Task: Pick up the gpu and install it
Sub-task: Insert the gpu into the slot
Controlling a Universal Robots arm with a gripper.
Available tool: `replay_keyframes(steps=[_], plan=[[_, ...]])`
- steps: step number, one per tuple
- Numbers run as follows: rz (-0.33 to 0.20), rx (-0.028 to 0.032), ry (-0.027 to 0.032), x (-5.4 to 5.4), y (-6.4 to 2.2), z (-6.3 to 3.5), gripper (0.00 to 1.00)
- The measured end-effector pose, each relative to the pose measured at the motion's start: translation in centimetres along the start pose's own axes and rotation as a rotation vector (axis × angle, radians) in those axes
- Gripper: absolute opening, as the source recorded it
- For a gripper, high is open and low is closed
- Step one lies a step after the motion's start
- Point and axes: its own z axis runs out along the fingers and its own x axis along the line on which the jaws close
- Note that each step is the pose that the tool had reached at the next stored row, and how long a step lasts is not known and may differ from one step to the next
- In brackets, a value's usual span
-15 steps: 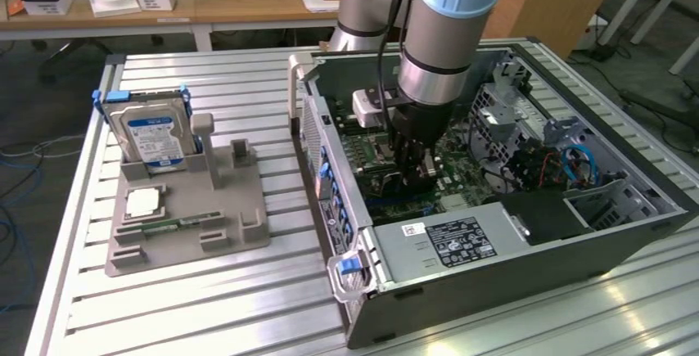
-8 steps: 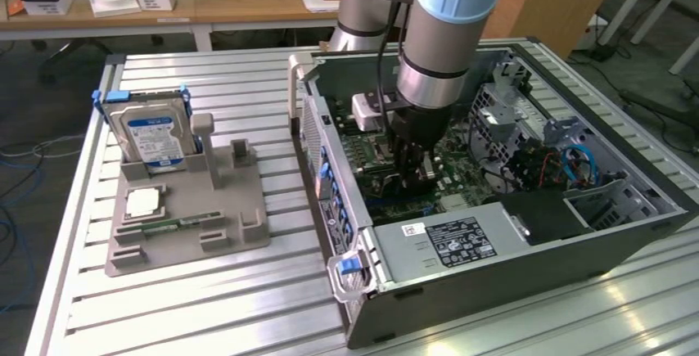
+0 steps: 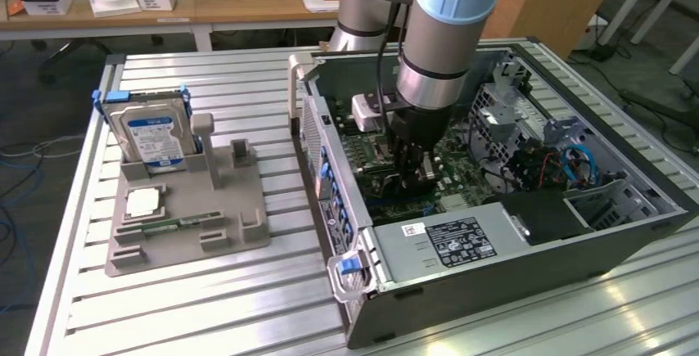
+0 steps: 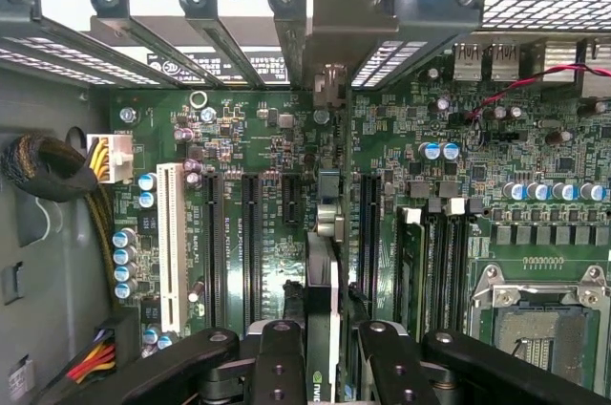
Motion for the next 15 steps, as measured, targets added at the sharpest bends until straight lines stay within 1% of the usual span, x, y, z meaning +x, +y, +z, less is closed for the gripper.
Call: replay_keyframes(steps=[15], plan=[[0.000,0.0002,-0.0002,0.00,0.00,-0.02,0.26]])
